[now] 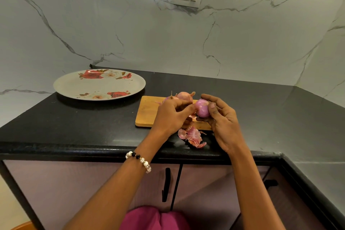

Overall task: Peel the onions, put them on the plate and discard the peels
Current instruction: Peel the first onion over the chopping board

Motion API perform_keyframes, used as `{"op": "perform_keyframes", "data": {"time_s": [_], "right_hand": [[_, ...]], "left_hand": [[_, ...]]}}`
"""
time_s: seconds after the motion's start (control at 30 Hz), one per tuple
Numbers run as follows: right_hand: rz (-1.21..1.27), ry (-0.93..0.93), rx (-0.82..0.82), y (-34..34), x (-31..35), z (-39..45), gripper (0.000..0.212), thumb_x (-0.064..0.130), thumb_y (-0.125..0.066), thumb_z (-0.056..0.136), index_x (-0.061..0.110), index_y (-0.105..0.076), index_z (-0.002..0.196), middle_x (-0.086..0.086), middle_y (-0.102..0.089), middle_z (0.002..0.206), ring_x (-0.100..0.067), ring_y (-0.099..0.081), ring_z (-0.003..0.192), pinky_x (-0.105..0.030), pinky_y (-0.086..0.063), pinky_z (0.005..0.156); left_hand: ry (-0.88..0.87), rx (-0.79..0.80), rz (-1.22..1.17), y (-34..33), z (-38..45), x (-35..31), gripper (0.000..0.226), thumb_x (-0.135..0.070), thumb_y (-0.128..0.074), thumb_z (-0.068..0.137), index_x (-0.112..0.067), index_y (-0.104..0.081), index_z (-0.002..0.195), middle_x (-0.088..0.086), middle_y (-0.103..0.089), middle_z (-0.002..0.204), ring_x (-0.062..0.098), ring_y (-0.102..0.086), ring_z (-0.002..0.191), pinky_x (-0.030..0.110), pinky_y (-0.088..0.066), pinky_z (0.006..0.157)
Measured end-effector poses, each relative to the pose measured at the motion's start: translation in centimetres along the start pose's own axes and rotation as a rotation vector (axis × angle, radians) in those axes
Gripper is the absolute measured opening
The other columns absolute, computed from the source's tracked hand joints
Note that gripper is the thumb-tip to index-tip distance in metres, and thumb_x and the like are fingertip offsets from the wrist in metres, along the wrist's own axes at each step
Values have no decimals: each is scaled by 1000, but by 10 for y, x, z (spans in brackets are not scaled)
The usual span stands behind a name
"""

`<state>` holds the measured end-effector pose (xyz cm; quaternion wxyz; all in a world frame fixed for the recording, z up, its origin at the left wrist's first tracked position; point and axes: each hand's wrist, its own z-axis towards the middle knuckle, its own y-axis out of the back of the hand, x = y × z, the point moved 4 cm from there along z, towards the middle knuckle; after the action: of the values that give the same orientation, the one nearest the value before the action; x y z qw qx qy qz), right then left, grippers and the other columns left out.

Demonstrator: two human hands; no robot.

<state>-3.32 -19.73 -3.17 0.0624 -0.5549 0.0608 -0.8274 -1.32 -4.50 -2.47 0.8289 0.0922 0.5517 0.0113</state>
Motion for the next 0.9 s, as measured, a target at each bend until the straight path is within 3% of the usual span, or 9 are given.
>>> {"op": "perform_keyframes", "data": {"time_s": [0.13, 0.3, 0.5, 0.77, 0.9], "right_hand": [[-67, -1, 48, -4, -1, -1, 32, 21, -49, 97, 9, -62, 123, -17, -68, 118, -33, -70, 102, -41, -63, 75], [-162, 14, 99, -4, -3, -1, 31, 11, -46, 102, 8, -61, 129, -17, -66, 123, -30, -69, 109, -42, -61, 84], [-123, 10, 91, -4, -2, -2, 30, 12, -45, 103, 9, -62, 127, -17, -65, 125, -31, -69, 108, -40, -62, 80], [-85, 15, 61, -4, -1, -1, 29, 14, -48, 100, 11, -64, 124, -19, -65, 123, -29, -70, 105, -34, -62, 76], [-106, 4, 84, -4, -3, -1, 29, 13, -48, 101, 11, -63, 125, -18, -66, 124, -31, -70, 107, -41, -62, 81]], "left_hand": [[-10, -8, 87, 1, 3, 4, 27, -25, -73, 83, -10, -73, 106, 4, -74, 91, 16, -71, 81, 42, -59, 77], [3, -12, 99, 1, 3, 5, 13, -12, -70, 81, -11, -76, 92, 5, -73, 81, 19, -71, 76, 43, -59, 75], [73, -23, -5, 3, 2, 5, 16, 2, -66, 83, -5, -74, 96, 13, -73, 82, 22, -72, 69, 40, -60, 71], [88, 15, -47, 1, 3, 7, 18, -15, -70, 85, -7, -73, 102, 10, -74, 89, 20, -72, 82, 42, -59, 79], [70, 30, -8, 1, 2, 6, 19, -12, -72, 83, -9, -73, 101, 7, -73, 90, 19, -72, 80, 39, -60, 76]]}}
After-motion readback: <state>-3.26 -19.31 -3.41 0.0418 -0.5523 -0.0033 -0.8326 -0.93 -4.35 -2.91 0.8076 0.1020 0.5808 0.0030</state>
